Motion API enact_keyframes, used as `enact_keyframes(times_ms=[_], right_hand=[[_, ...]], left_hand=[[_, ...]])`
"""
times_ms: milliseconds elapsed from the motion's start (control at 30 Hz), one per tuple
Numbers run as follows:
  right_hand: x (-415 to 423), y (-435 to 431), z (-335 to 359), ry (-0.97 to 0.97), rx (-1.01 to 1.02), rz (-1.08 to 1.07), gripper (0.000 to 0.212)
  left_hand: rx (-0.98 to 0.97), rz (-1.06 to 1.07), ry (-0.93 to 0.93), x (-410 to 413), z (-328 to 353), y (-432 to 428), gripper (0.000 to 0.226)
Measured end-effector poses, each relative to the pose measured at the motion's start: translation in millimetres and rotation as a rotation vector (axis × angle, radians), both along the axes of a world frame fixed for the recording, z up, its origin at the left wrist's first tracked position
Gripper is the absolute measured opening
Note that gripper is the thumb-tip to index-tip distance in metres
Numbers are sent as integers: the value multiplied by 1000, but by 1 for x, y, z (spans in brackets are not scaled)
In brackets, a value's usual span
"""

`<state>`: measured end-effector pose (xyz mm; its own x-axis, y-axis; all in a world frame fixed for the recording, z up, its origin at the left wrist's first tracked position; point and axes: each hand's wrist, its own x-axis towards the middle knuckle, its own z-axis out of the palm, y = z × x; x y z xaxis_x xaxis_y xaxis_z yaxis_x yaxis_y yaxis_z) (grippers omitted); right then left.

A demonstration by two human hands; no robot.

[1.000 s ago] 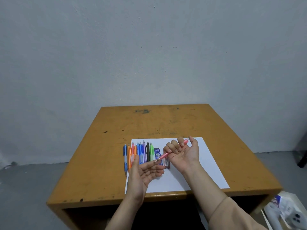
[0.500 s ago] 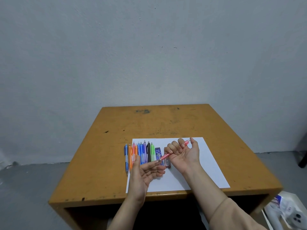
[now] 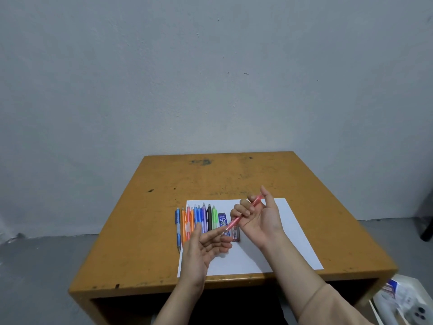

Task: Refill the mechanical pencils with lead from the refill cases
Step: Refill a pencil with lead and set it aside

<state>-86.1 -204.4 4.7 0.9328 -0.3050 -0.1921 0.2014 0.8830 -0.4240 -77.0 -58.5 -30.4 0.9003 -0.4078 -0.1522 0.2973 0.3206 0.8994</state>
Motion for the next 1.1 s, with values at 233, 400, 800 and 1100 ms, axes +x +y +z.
enact_keyframes(times_ms=[233, 400, 800, 1100], right_hand=[[-2, -1, 10, -46, -208, 1, 14], [-10, -4, 15, 5, -471, 57, 31], [-21, 13, 34, 72, -960, -220, 57], [-22, 15, 34, 94, -1145, -284, 62]], left_hand=[[159, 45, -308, -11, 9, -2, 15], [246, 104, -410, -13, 19, -2, 20], [304, 301, -555, -17, 19, -3, 24], [386, 292, -683, -17, 19, 0, 34]])
